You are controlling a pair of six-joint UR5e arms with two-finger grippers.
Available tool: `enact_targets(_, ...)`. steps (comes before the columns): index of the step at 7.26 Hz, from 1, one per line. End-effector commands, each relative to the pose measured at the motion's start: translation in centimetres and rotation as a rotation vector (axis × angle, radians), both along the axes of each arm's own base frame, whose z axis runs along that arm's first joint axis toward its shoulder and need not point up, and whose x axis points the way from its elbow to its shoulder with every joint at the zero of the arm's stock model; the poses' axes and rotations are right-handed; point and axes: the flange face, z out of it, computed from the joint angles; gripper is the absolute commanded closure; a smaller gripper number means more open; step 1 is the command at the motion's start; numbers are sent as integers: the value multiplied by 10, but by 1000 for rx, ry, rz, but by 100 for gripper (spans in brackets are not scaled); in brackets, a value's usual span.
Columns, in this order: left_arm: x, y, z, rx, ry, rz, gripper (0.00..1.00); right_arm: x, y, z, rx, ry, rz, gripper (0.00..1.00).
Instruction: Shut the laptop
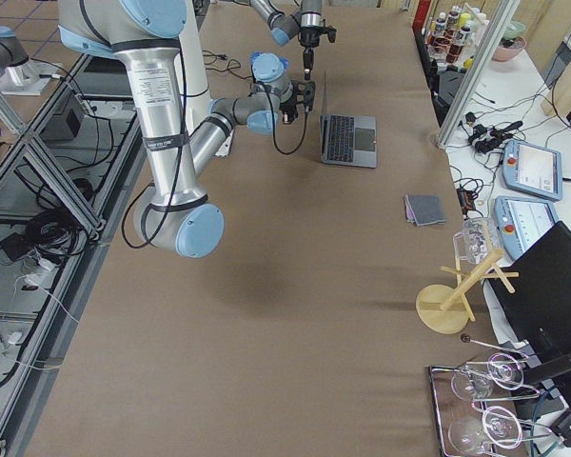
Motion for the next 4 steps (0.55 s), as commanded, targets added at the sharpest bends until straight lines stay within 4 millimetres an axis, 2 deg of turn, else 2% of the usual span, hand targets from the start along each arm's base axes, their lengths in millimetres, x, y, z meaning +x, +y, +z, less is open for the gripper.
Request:
enact_targets(1, 2, -1, 3, -3, -5, 0, 100, -18, -15, -6, 3, 20, 47, 100)
enact_targets(4, 0, -3, -6, 9, 6, -7, 100, -27, -31, 1, -2, 48, 88, 100)
